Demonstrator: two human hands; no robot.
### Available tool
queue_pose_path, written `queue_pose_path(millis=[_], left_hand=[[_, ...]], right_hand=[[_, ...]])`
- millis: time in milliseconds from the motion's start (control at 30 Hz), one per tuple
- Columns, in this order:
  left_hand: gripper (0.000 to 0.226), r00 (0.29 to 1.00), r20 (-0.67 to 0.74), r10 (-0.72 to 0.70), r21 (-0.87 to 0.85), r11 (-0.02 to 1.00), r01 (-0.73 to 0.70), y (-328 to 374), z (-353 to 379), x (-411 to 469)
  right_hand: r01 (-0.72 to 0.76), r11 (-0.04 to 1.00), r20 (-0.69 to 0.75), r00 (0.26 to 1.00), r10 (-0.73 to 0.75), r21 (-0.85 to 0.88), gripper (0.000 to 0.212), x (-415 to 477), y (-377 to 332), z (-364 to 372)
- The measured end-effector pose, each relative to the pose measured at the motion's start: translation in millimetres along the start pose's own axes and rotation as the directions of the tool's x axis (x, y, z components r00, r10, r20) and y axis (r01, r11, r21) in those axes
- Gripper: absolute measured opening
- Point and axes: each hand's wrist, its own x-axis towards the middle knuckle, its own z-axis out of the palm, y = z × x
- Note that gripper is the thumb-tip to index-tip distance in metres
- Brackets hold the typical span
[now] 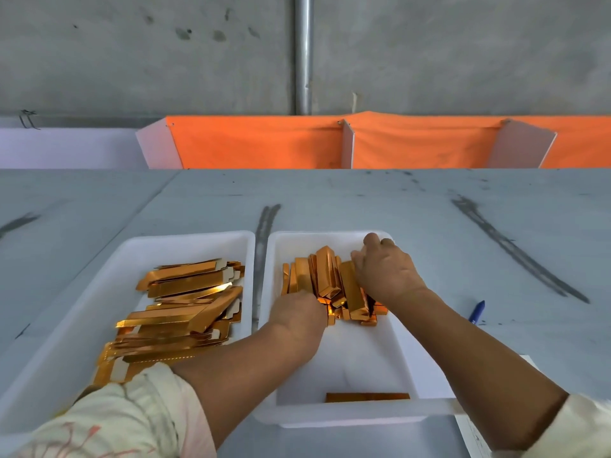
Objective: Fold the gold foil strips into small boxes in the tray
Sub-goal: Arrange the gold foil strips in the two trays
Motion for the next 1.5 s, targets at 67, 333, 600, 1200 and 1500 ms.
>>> queue_pose_path(millis=[67,333,600,1200,1500], left_hand=[[0.022,1.0,0.001,-0.005,-0.035,0.999,0.005,-0.5,-1.9,0.0],[0.023,0.947,0.013,0.321,-0.493,0.826,-0.273,22.7,-16.1,-5.5],[0.052,0.972,-0.057,0.229,-0.627,0.749,-0.213,29.4,-22.4,7.0],[0.034,0.974,0.125,0.187,-0.376,0.918,-0.128,-2.0,-4.6,0.7],[0.038,0.984,0.128,0.122,-0.447,0.893,-0.052,-0.2,-1.9,2.8]], right_hand=[[0.022,1.0,0.011,1.0,-0.022,-0.023,0.029,1.0,2.8,-8.4],[0.057,0.964,0.294,0.956,0.022,-0.258,0.025,-4.0,2.5,-50.0],[0.138,0.931,0.529,0.846,0.067,-0.337,0.021,-20.1,2.7,-49.9],[0.657,0.695,0.878,0.472,-0.077,-0.292,0.026,-82.4,-22.0,-9.7],[0.13,0.976,0.632,0.745,-0.213,0.176,0.016,-23.7,0.4,-77.0]])
